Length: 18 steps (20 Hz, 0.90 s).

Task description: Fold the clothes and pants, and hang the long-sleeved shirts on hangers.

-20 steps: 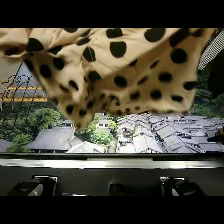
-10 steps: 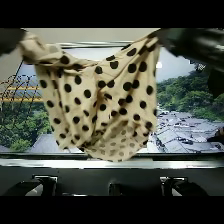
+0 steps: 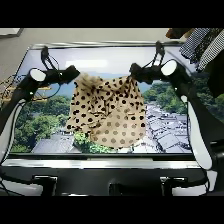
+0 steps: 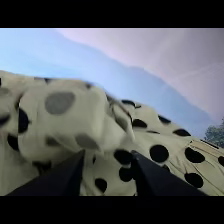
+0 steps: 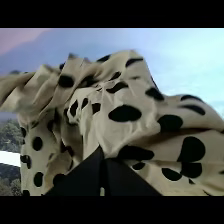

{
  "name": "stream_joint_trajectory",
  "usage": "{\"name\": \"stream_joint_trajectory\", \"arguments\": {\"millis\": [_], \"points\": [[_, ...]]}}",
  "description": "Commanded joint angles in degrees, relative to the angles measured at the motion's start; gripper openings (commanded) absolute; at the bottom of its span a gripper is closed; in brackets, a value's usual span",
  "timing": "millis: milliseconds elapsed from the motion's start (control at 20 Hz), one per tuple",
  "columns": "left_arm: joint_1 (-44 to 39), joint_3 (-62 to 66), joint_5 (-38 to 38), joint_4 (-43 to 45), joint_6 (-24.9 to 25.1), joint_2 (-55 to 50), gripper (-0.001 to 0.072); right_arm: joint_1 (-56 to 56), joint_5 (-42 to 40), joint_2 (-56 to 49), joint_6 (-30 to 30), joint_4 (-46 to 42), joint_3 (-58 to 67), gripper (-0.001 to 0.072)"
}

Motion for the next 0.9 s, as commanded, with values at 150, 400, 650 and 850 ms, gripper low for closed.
{"name": "stream_joint_trajectory", "arguments": {"millis": [150,400,650,850], "points": [[6.58,0.61,-10.25,-1.66,-4.76,2.56,0.0690,-6.10,8.46,1.64,-2.08,-0.90,0.13,0.0241],[13.14,-10.12,-21.49,7.17,-4.72,16.31,0.0690,-20.28,24.72,5.75,-10.29,-2.95,-0.11,0.0618],[12.46,-37.68,-15.17,2.34,-4.66,30.73,0.0690,-26.03,25.62,2.43,-14.43,-1.29,-7.41,0.0666],[8.70,-46.16,-12.39,-0.70,-4.59,32.17,0.0690,-23.19,21.53,-6.08,-19.71,8.11,-9.33,0.0665]]}}
